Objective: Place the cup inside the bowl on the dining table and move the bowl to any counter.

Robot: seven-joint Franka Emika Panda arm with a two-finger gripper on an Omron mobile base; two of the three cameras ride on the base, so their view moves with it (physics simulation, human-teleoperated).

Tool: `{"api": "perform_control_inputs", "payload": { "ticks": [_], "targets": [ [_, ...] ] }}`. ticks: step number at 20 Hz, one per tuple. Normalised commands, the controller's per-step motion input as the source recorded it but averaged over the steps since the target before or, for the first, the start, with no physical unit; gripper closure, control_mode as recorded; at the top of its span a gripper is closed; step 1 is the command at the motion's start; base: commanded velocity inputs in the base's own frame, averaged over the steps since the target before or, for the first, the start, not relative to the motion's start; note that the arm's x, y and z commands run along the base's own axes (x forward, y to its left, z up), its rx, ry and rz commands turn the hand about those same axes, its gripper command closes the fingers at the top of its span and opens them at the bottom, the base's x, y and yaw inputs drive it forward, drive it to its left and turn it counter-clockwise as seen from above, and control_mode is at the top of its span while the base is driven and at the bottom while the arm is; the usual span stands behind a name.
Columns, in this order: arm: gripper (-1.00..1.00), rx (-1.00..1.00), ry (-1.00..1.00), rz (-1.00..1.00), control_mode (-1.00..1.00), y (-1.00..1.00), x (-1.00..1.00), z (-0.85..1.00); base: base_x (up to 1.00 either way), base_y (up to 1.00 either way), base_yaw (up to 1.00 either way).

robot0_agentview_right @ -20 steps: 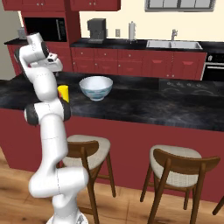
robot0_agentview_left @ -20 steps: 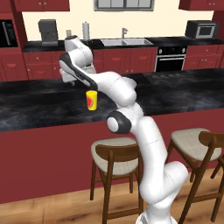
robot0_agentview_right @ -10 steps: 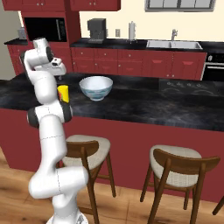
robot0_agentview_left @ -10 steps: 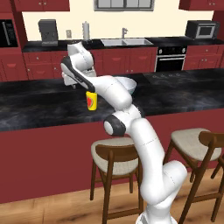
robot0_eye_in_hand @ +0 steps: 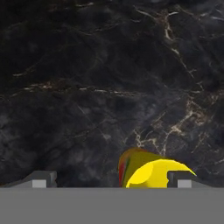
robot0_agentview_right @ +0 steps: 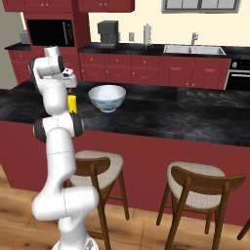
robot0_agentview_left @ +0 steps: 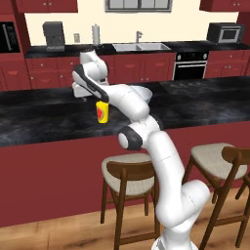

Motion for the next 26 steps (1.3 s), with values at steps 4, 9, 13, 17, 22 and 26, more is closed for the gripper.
{"api": "perform_control_inputs", "payload": {
  "ticks": [4, 9, 13, 17, 22, 26],
  "targets": [
    [-1.00, 0.00, 0.07, 0.00, -1.00, 0.00, 0.25, -0.01, 0.00, 0.00, 0.00],
    [-1.00, 0.00, 0.11, 0.00, -1.00, 0.00, 0.06, 0.00, 0.00, 0.00, 0.00],
    [-1.00, 0.00, 0.10, 0.00, -1.00, 0.00, 0.00, 0.00, 0.00, 0.00, 0.00],
    [-1.00, 0.00, 0.08, 0.00, -1.00, 0.00, 0.00, 0.00, 0.00, 0.00, 0.00],
    [-1.00, 0.00, 0.03, 0.00, -1.00, 0.00, 0.01, 0.00, 0.00, 0.00, 0.00],
    [-1.00, 0.00, 0.02, 0.00, -1.00, 0.00, 0.01, 0.00, 0.00, 0.00, 0.00]
  ]
}}
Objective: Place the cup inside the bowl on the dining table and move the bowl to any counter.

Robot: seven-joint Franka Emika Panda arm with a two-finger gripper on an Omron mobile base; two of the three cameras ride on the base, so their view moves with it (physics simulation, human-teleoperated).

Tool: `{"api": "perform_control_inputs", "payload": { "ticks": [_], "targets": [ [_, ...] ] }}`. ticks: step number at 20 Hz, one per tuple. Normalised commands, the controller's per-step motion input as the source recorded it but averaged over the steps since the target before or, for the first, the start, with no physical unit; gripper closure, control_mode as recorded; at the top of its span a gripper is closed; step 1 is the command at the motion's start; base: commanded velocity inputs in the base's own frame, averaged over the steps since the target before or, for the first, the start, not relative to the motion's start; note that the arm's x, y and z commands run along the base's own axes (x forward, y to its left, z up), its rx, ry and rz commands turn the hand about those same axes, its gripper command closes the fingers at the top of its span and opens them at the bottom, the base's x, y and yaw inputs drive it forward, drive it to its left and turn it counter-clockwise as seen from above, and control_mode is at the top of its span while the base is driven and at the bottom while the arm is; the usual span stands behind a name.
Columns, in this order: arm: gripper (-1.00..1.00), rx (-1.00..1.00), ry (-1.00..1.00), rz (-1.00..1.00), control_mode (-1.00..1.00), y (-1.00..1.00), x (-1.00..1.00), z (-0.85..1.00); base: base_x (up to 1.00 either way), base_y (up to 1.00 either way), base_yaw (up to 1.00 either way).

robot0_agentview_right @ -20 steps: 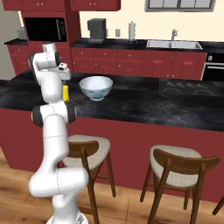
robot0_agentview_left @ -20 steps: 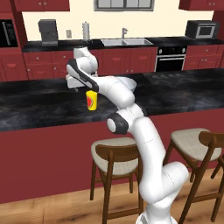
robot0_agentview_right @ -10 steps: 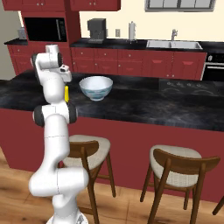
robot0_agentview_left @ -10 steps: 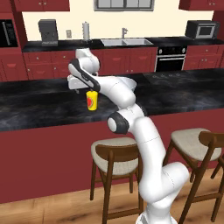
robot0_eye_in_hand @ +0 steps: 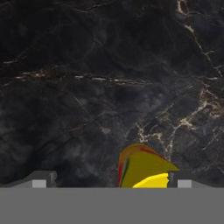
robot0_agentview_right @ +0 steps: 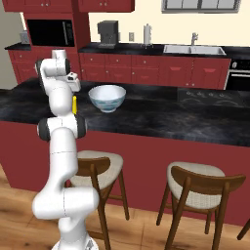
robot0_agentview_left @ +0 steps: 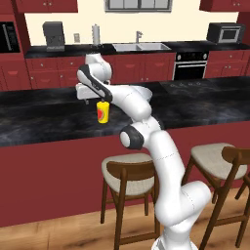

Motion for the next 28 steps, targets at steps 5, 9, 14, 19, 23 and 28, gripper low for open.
{"api": "perform_control_inputs", "payload": {
  "ticks": [5, 9, 14, 19, 23, 28],
  "targets": [
    [-1.00, 0.00, 0.00, 0.00, -1.00, 0.12, 0.07, 0.00, 0.00, 0.00, 0.00],
    [-1.00, 0.00, 0.01, 0.00, -1.00, 0.14, 0.01, 0.00, 0.00, 0.00, 0.00],
    [-1.00, 0.00, 0.00, 0.00, -1.00, 0.09, 0.00, 0.06, 0.00, 0.00, 0.00],
    [-1.00, 0.00, 0.00, 0.00, -1.00, 0.00, 0.00, 0.05, 0.00, 0.00, 0.00],
    [-1.00, 0.00, 0.04, 0.00, -1.00, 0.00, -0.05, 0.00, 0.00, 0.00, 0.00],
    [-1.00, -0.01, 0.08, 0.00, -1.00, 0.00, -0.03, 0.00, 0.00, 0.00, 0.00]
  ]
}}
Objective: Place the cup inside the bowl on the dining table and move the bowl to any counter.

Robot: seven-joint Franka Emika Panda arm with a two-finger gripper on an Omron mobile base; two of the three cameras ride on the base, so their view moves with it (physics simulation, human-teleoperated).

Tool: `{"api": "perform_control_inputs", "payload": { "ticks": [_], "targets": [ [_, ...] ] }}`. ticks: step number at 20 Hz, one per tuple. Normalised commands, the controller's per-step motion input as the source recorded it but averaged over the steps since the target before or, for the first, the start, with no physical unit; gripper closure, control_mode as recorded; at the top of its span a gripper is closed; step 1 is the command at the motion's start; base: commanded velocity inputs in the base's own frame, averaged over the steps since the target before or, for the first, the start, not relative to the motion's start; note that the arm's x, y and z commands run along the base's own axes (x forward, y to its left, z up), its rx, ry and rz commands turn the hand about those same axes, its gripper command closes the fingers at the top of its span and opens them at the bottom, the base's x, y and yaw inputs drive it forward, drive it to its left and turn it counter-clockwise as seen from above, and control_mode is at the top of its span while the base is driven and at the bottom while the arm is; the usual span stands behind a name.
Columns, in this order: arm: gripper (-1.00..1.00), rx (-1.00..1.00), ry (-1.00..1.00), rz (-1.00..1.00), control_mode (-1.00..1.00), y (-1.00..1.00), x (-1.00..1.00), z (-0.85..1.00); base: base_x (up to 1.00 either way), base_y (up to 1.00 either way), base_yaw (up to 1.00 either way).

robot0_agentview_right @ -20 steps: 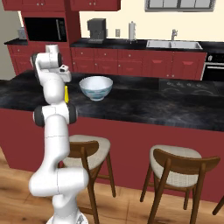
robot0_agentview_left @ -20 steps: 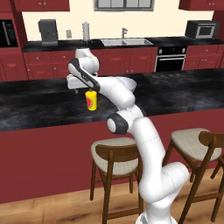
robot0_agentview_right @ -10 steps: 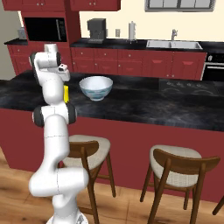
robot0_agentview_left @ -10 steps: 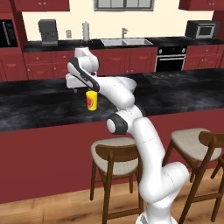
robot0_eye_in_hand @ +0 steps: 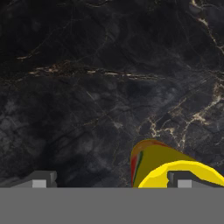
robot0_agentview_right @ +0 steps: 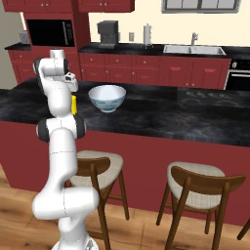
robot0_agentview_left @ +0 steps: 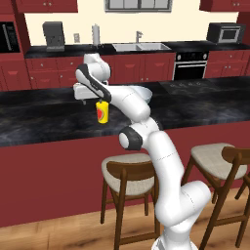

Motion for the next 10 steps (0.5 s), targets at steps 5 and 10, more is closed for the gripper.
{"api": "perform_control_inputs", "payload": {
  "ticks": [5, 10],
  "targets": [
    [-1.00, -0.03, 0.10, 0.00, -1.00, 0.00, 0.00, -0.01, 0.00, 0.00, 0.00],
    [-1.00, -0.03, 0.10, 0.00, -1.00, 0.00, 0.00, -0.12, 0.00, 0.00, 0.00]
  ]
}}
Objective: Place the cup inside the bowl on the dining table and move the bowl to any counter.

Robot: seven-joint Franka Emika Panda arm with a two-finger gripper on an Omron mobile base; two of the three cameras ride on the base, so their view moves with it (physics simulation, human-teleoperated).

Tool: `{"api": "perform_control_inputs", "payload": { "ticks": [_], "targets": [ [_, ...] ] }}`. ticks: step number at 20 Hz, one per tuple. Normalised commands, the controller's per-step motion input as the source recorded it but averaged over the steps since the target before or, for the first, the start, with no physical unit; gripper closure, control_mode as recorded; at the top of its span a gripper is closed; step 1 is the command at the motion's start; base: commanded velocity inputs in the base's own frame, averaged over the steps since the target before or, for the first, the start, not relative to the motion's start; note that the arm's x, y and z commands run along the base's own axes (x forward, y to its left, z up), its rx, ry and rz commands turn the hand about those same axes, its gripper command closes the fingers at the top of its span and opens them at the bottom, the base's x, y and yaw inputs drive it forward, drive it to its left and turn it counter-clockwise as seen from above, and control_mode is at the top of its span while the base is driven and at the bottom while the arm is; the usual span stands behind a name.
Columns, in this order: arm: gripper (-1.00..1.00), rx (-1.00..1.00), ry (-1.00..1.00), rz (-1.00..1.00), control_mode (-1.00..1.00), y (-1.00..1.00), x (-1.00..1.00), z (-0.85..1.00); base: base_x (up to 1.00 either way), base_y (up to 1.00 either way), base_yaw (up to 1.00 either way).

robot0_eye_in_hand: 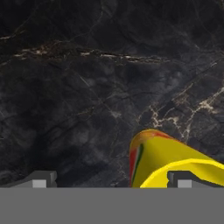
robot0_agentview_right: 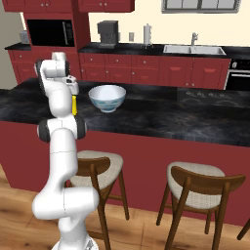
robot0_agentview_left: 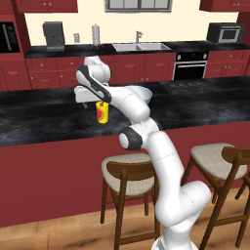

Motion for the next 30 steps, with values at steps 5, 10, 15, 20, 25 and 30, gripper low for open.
{"api": "perform_control_inputs", "payload": {
  "ticks": [5, 10, 15, 20, 25, 30],
  "targets": [
    [-1.00, -0.03, 0.06, 0.00, -1.00, 0.00, 0.00, -0.10, 0.00, 0.00, 0.00],
    [-1.00, -0.02, 0.03, 0.00, -1.00, 0.00, 0.00, -0.03, 0.00, 0.00, 0.00],
    [1.00, 0.00, 0.00, 0.00, -1.00, 0.00, 0.00, 0.00, 0.00, 0.00, 0.00],
    [1.00, 0.00, 0.00, 0.00, -1.00, 0.00, 0.00, 0.00, 0.00, 0.00, 0.00],
    [1.00, 0.00, 0.00, 0.00, -1.00, 0.00, 0.00, 0.00, 0.00, 0.00, 0.00],
    [1.00, 0.00, 0.00, 0.00, -1.00, 0.00, 0.00, 0.10, 0.00, 0.00, 0.00]
  ]
}}
